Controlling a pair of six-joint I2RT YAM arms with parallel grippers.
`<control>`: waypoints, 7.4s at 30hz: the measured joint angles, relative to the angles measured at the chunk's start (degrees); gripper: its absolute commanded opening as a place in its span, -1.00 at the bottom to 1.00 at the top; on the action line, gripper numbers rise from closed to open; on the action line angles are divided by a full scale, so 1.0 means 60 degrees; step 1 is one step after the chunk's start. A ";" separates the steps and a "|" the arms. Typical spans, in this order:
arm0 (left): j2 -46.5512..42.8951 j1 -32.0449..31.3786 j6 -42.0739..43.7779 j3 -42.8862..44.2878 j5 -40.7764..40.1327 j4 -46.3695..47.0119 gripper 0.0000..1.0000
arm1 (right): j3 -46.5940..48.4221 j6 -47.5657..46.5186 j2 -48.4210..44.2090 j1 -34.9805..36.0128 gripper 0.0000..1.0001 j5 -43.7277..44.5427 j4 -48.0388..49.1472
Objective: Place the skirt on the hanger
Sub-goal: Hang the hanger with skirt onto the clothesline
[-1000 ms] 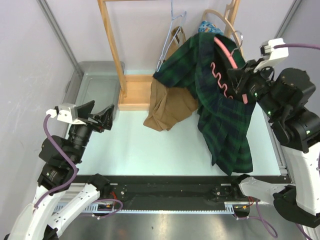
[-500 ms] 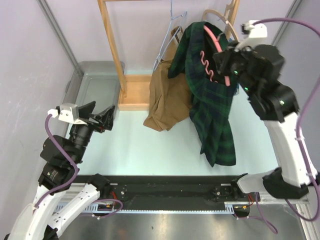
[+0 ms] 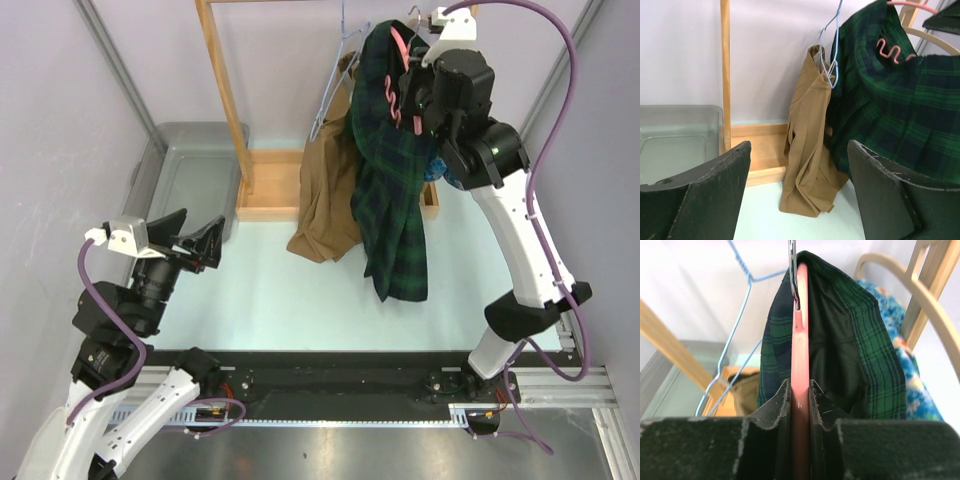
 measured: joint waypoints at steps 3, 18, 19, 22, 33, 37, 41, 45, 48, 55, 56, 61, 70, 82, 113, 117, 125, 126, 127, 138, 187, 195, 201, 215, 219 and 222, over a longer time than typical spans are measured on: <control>-0.0040 0.0000 -0.0033 -0.0033 0.0007 -0.0106 0.64 | 0.0266 -0.0160 0.0331 -0.0157 -1.00 0.0029 0.0280; -0.0084 0.0000 -0.0084 -0.0186 0.0040 -0.0229 0.64 | 0.0437 -0.0772 0.1548 -0.1162 -1.00 -0.0586 0.1858; -0.0102 0.0000 -0.0098 -0.0219 0.0036 -0.0229 0.64 | 0.0463 -0.0765 0.1603 -0.1217 -1.00 -0.0685 0.1931; -0.0171 0.0000 -0.0175 -0.0346 0.0044 -0.0229 0.64 | 0.0528 -0.0688 0.1752 -0.1421 -1.00 -0.0980 0.2146; -0.0284 0.0000 -0.0248 -0.0586 0.0040 -0.0138 0.64 | 0.1271 -0.0583 0.2863 -0.1872 -1.00 -0.1548 0.3217; -0.0284 0.0000 -0.0302 -0.0670 0.0051 -0.0095 0.64 | 0.1290 -0.0637 0.3089 -0.1869 -1.00 -0.1534 0.3570; -0.0284 0.0000 -0.0404 -0.0783 0.0138 -0.0084 0.64 | 0.1315 -0.0674 0.3297 -0.1872 -1.00 -0.1494 0.3894; -0.0284 0.0000 -0.0506 -0.0874 0.0215 -0.0091 0.64 | 0.1537 -0.0725 0.3519 -0.1865 -1.00 -0.1472 0.3971; -0.0284 0.0000 -0.0561 -0.0882 0.0219 -0.0091 0.64 | 0.1708 -0.0739 0.3705 -0.1861 -1.00 -0.1479 0.4011; -0.0288 0.0000 -0.0576 -0.0882 0.0219 -0.0098 0.64 | 0.1774 -0.0539 0.3814 -0.1898 -1.00 -0.1625 0.4073; -0.0291 0.0000 -0.0576 -0.0882 0.0219 -0.0098 0.64 | 0.1774 -0.0488 0.3814 -0.1916 -1.00 -0.1661 0.4073; -0.0390 0.0000 -0.0586 -0.0882 0.0215 -0.0153 0.64 | 0.1872 0.0007 0.3880 -0.2211 -1.00 -0.2014 0.4036; -0.0397 0.0000 -0.0586 -0.0892 0.0215 -0.0149 0.64 | 0.2062 0.0579 0.4025 -0.2612 -1.00 -0.2612 0.3923; -0.0393 0.0000 -0.0586 -0.1005 0.0215 -0.0149 0.64 | 0.1224 0.2313 0.3413 -0.3799 -1.00 -0.4754 0.3850; -0.0597 0.0000 -0.0750 -0.1005 0.0288 -0.0364 0.65 | 0.1716 0.2834 0.3708 -0.3544 0.05 -0.5268 0.3410; -0.0597 0.0000 -0.0750 -0.1005 0.0288 -0.0372 0.65 | 0.1428 0.2590 0.3359 -0.3377 0.34 -0.4641 0.3370; -0.0597 0.0000 -0.0747 -0.1005 0.0284 -0.0375 0.65 | 0.0568 0.1942 0.2149 -0.2951 0.77 -0.2951 0.2983; -0.0597 0.0000 -0.0747 -0.1005 0.0288 -0.0375 0.65 | 0.0510 0.1847 0.2011 -0.2881 0.86 -0.2801 0.2929; -0.0594 0.0000 -0.0747 -0.1005 0.0288 -0.0375 0.66 | 0.0390 0.1767 0.1814 -0.2798 0.89 -0.2634 0.2914; -0.0597 0.0000 -0.0743 -0.1005 0.0291 -0.0477 0.65 | -0.1614 0.1290 -0.0998 -0.2197 0.71 -0.1406 0.2452; -0.0641 0.0000 -0.0747 -0.1260 0.0612 -0.0583 0.66 | -0.4659 0.0892 -0.1920 -0.2670 -1.00 -0.1319 0.1698; -0.0514 0.0000 -0.0761 -0.1264 0.0627 -0.0488 0.66 | -0.3610 0.0608 -0.1938 -0.2834 -1.00 -0.1770 0.0652; -0.0506 0.0000 -0.0845 -0.1264 0.0637 -0.0470 0.66 | -0.2459 0.0474 -0.1690 -0.3005 -1.00 -0.2175 -0.0244; -0.0590 0.0000 -0.1067 -0.1264 0.0663 -0.0448 0.67 | -0.0430 0.0423 -0.0175 -0.3005 -0.71 -0.2794 -0.1741; -0.0645 0.0000 -0.1067 -0.1264 0.0619 -0.0444 0.72 | -0.1599 0.0357 -0.0841 -0.2958 0.62 -0.2779 -0.1246; -0.0612 0.0000 -0.1060 -0.1264 0.0590 -0.0455 0.95 | -0.2007 0.0455 -0.1231 -0.2954 0.99 -0.2710 -0.1140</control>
